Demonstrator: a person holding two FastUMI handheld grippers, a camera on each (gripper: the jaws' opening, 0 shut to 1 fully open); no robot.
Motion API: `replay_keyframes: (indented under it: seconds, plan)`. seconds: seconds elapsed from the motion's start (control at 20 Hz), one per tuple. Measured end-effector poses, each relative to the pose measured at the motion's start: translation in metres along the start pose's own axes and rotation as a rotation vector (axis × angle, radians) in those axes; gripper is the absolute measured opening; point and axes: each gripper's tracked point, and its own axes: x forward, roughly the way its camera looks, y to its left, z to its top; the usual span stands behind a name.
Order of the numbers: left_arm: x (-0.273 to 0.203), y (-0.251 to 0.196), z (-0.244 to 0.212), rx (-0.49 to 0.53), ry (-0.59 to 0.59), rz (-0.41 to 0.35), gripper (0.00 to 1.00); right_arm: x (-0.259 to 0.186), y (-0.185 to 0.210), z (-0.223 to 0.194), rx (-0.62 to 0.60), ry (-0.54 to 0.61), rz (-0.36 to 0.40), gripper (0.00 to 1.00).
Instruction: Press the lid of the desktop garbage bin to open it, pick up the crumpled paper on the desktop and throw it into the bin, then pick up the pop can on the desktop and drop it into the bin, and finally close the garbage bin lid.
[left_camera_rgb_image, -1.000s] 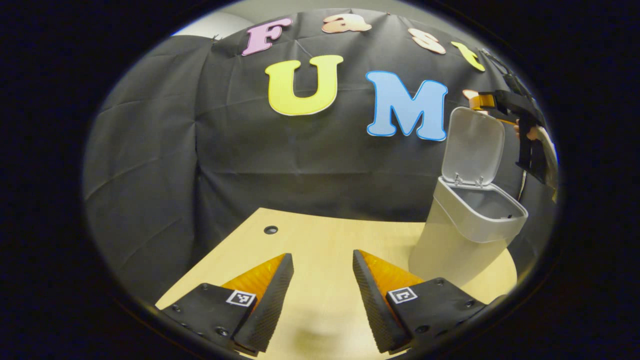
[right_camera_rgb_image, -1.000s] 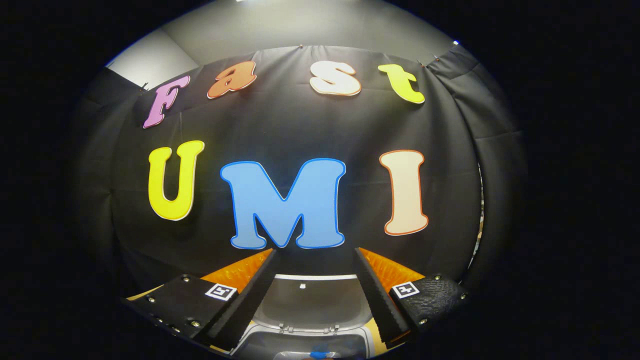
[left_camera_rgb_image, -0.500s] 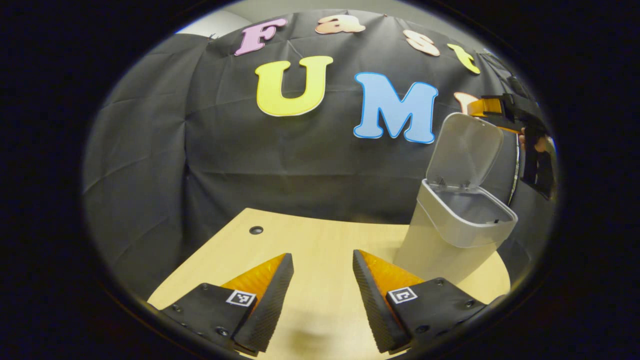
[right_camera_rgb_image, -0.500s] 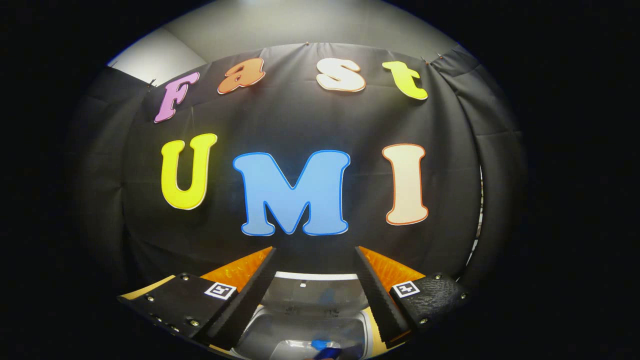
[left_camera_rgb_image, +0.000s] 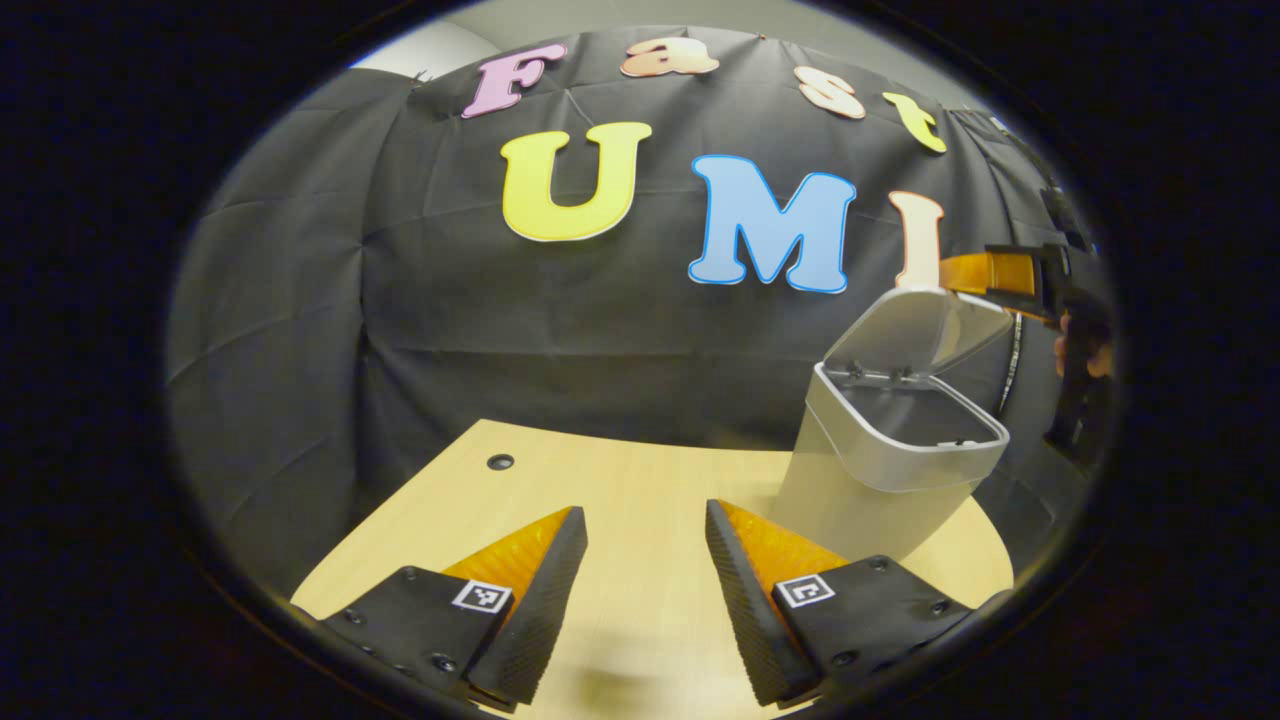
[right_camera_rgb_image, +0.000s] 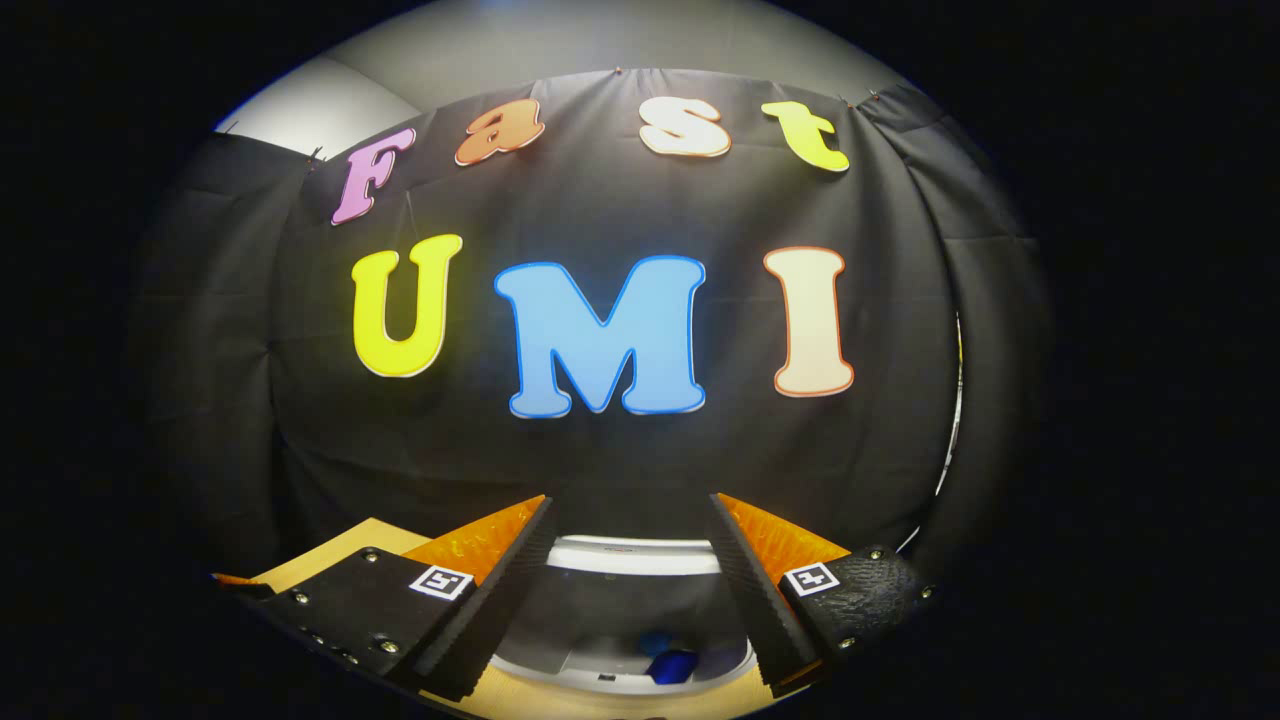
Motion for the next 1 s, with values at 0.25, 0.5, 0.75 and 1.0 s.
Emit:
replay_keyframes:
  seconds: [0.25,0.5,0.75,1.0]
  plan:
    - [-0.011,0.004,0.000,-0.001,-0.012,0.008,0.81,-0.008,0.005,-0.071,0.041,0.161,0.001,0.98]
    - [-0.018,0.016,-0.007,-0.020,-0.010,0.033,0.84,-0.017,0.008,-0.097,-0.014,0.181,0.001,0.97]
    - [-0.019,0.023,-0.015,-0.032,0.002,0.051,0.79,-0.015,0.008,-0.098,-0.007,0.142,-0.003,0.98]
    - [-0.015,0.024,-0.016,-0.030,0.006,0.052,0.81,-0.016,0.008,-0.100,-0.008,0.105,-0.007,0.98]
